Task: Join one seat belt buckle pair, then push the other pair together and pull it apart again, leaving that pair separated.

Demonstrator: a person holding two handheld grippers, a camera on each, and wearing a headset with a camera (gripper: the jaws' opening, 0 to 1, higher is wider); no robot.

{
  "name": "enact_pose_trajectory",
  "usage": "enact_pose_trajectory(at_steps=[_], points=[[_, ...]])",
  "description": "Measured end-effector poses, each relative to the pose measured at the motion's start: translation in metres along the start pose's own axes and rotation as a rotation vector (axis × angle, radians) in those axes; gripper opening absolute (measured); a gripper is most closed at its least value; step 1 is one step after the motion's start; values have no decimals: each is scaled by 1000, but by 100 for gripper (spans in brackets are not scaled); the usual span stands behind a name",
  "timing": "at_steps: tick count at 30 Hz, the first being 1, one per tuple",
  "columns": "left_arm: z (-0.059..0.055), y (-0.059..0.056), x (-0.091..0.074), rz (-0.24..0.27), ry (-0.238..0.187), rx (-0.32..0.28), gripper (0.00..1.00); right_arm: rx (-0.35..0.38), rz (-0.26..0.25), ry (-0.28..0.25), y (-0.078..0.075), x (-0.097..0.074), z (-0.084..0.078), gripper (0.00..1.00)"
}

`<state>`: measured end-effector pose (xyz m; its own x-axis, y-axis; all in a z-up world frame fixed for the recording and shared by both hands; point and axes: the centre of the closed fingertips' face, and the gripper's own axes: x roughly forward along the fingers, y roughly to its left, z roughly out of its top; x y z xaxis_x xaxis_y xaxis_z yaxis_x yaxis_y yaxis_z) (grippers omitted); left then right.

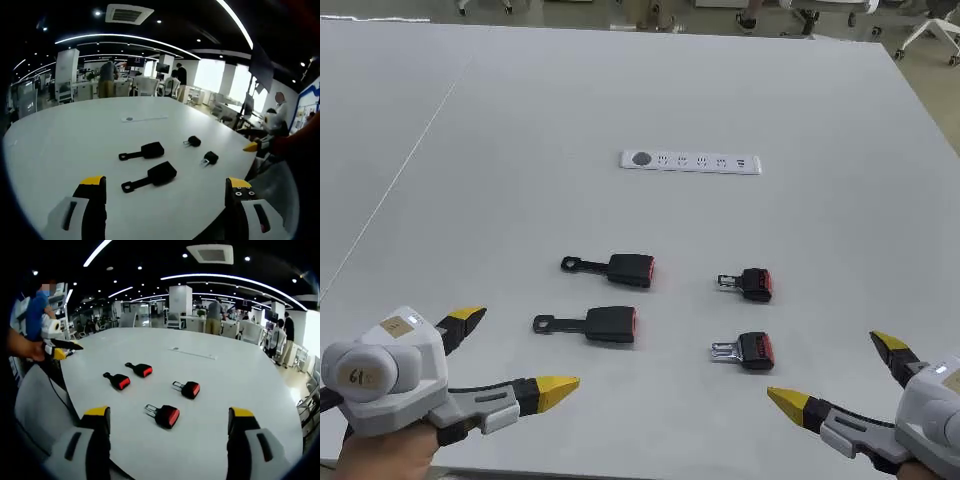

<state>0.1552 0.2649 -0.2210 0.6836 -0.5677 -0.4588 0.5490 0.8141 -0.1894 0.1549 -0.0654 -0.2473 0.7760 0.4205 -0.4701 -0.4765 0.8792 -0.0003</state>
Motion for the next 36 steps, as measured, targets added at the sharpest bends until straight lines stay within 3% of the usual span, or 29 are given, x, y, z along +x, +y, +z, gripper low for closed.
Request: enact_pose_trajectory(at_steps=[36], points=[[-3, -4, -2, 4, 11, 14, 100, -1, 3, -2, 2, -5, -1, 100]])
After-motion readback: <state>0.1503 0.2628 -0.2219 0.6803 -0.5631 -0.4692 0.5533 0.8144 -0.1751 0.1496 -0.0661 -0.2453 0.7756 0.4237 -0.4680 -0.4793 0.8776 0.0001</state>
